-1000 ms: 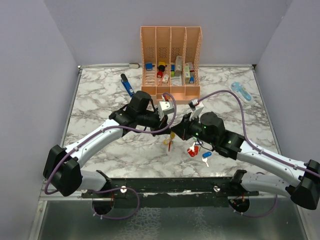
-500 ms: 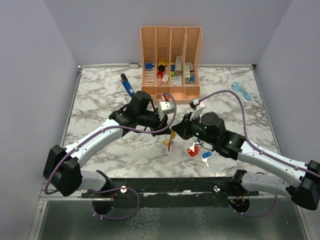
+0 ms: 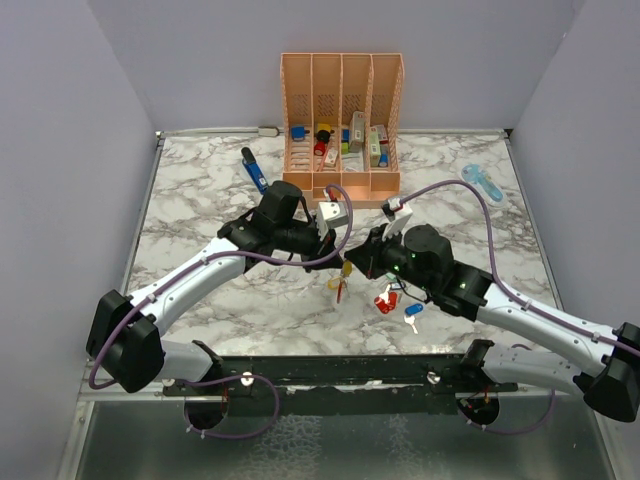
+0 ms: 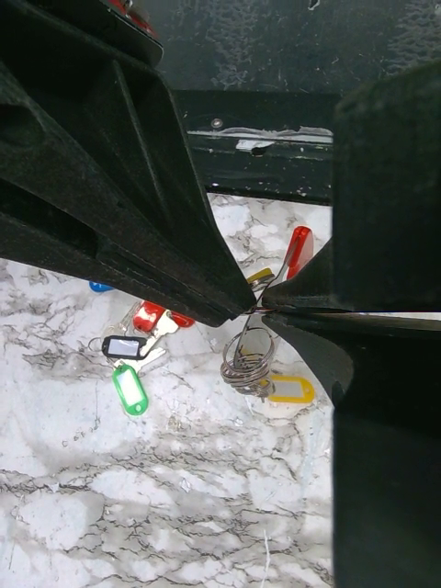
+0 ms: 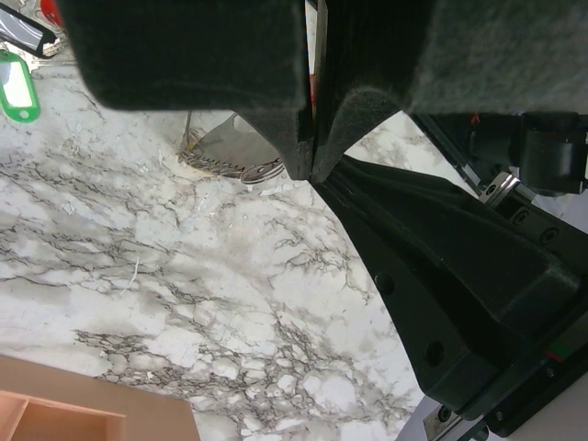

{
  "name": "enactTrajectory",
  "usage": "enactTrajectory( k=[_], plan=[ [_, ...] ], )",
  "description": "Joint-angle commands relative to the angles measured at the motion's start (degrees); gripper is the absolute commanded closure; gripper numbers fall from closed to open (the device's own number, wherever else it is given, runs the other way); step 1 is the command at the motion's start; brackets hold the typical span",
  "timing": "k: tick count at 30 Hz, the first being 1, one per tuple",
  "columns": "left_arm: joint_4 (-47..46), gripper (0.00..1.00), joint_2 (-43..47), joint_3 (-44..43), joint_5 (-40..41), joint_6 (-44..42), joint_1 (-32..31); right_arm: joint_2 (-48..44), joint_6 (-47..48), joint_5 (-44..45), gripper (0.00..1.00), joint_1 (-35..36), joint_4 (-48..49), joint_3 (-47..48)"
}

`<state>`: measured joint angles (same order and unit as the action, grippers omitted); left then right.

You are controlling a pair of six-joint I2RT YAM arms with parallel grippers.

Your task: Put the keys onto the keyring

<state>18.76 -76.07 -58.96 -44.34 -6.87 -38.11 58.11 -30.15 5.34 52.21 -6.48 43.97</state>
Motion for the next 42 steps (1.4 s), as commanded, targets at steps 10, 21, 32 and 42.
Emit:
enactTrajectory(
  k=[10,21,32,42],
  plan=[
    [0.1,1.0,0.2,-2.9,-3.9,3.4,-0.4,-0.7,1.7,3.3,0.99,0.3,0.0,0.7],
    [-0.2,1.0,0.3,-2.7,-4.5,4.1,-0.4,-2.7,1.2,5.3,0.99,0.3,-1.9,0.0],
    [-1.0,1.0,0.5,-3.1,-4.4,4.9,-0.4,-2.6,0.7,5.4,0.99,0.3,-2.4,-0.4],
    [-2.2,1.0,0.3,-3.9,-2.3,4.2,-0.4,-3.8,-1.9,4.6,0.99,0.3,-3.7,-1.3]
  ],
)
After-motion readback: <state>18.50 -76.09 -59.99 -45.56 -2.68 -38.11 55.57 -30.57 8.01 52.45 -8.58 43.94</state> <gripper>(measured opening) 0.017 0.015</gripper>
